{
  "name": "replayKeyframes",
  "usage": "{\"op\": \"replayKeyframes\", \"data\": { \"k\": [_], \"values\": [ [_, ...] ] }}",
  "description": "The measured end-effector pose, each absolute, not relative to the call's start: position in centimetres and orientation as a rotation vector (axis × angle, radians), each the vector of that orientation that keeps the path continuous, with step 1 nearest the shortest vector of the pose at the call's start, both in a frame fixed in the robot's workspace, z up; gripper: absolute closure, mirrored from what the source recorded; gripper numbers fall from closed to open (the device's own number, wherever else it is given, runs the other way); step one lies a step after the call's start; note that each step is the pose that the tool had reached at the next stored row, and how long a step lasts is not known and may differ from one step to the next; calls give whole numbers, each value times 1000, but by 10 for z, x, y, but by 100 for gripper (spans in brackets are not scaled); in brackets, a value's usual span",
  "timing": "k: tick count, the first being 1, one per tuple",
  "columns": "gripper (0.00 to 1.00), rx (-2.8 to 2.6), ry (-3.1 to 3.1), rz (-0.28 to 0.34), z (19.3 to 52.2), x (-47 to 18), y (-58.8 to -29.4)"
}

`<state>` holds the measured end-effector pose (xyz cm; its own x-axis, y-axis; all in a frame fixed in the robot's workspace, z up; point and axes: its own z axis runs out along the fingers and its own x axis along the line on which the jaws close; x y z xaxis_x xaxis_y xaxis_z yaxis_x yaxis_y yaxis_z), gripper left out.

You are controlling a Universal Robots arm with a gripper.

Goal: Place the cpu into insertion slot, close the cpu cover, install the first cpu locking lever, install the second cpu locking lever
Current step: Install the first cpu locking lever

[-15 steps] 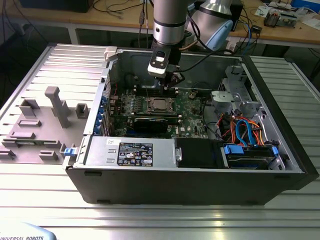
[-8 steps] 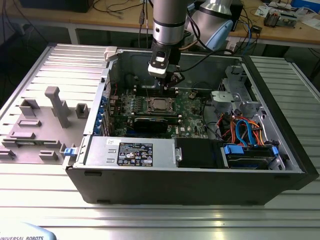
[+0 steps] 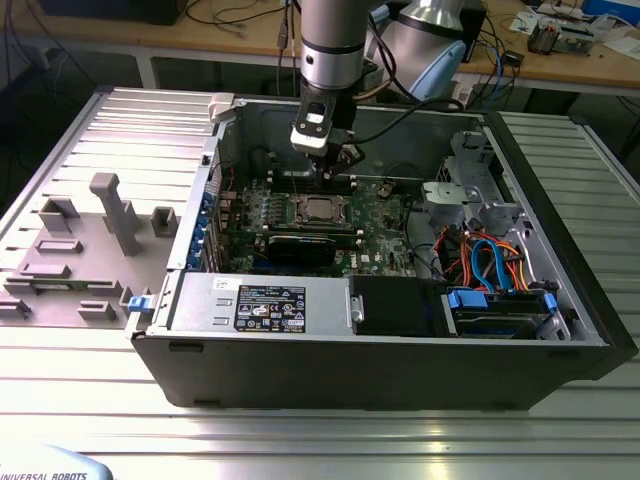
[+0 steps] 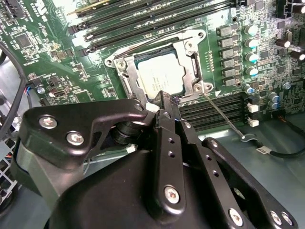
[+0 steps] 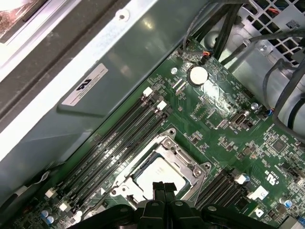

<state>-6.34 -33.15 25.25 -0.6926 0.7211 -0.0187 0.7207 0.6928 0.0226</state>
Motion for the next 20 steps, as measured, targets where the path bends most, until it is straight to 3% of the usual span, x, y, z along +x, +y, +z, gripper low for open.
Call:
{"op": "replayKeyframes", "data": {
  "k": [20],
  "values": [
    [89, 1075, 2925, 23, 253, -64, -332]
  ]
}}
